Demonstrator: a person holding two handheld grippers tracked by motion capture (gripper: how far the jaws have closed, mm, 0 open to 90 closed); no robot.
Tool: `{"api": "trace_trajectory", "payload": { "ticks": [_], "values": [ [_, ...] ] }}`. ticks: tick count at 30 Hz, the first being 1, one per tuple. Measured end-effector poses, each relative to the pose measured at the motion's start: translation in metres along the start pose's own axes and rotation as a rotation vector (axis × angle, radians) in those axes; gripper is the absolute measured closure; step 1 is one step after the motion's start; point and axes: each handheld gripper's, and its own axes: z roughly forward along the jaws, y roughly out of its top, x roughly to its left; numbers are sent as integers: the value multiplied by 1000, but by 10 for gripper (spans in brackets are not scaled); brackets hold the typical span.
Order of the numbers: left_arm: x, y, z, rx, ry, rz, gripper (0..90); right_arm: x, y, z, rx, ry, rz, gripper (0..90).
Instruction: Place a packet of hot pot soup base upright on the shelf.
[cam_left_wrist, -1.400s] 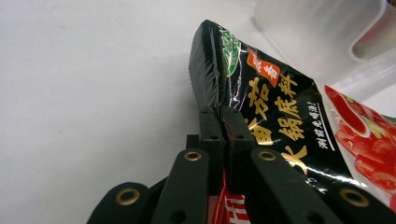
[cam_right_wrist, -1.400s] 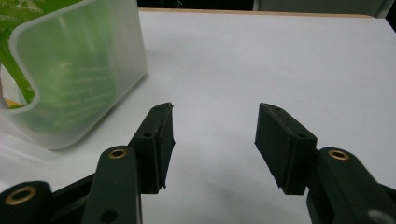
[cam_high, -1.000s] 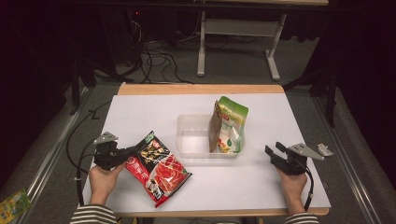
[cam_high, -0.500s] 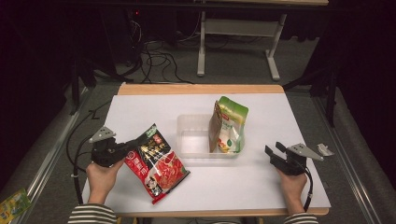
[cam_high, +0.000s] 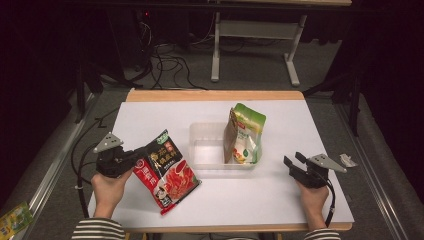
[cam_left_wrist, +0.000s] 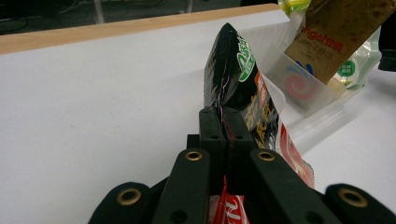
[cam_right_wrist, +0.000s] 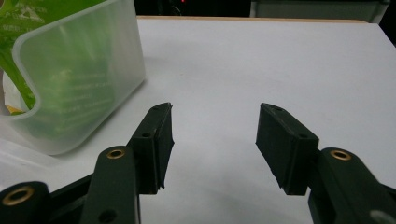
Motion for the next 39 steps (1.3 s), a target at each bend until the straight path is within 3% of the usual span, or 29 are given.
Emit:
{"api": "trace_trajectory", "payload": {
  "ticks": [15,29,39],
  "values": [
    [-18,10,-13,-41,10,51,895,1,-1,-2,-12,10,4,450],
    [-33,14,-29,-80,-1,66,895,1,-1,-3,-29,0,-2,448],
    [-47,31,-26,-92,-51,94,894,2,-1,-3,-20,-5,-13,448]
  ]
}}
